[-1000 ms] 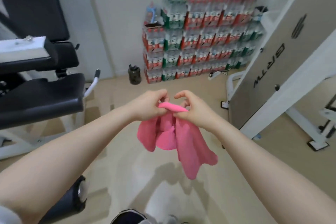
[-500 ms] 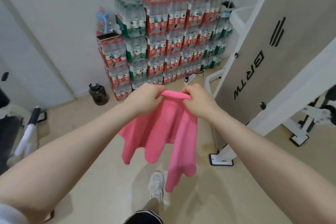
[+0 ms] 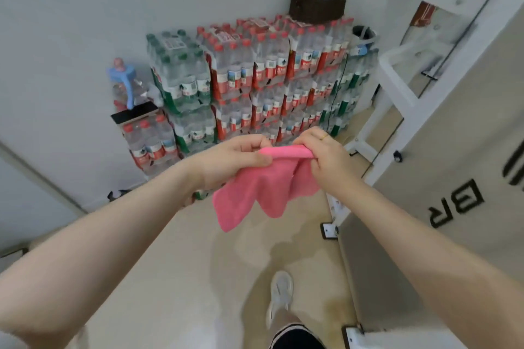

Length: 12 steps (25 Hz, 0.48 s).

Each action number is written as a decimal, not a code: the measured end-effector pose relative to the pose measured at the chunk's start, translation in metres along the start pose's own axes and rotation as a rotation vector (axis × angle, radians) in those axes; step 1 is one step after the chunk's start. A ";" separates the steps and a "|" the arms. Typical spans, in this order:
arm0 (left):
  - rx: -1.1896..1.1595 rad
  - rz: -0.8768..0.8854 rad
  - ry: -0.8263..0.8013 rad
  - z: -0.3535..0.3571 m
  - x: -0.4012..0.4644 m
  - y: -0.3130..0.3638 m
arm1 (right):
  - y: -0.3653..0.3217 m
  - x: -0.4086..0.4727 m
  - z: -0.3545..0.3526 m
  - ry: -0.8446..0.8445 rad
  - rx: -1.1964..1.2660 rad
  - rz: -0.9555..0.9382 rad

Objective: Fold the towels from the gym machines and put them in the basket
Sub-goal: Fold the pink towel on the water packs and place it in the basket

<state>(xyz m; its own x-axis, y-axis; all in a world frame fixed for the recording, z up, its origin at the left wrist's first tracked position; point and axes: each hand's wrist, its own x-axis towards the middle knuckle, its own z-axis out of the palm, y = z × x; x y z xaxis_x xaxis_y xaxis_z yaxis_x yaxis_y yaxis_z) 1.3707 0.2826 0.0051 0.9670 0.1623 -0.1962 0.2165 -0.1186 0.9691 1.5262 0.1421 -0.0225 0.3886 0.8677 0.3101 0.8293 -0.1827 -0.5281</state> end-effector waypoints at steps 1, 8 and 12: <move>0.093 0.009 0.004 -0.018 0.025 0.004 | 0.015 0.024 0.001 -0.056 0.042 -0.025; 0.931 0.167 0.249 -0.129 0.206 0.035 | 0.117 0.220 -0.028 -0.599 0.541 0.140; 0.773 0.144 0.287 -0.193 0.258 0.035 | 0.163 0.318 -0.032 -0.827 0.897 0.263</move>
<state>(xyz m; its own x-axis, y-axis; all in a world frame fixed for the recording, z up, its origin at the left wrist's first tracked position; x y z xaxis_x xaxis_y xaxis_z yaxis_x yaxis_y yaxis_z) 1.6022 0.5091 0.0178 0.9431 0.3252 0.0691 0.2255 -0.7785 0.5858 1.7981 0.3736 0.0153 -0.1379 0.9425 -0.3046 0.0720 -0.2971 -0.9521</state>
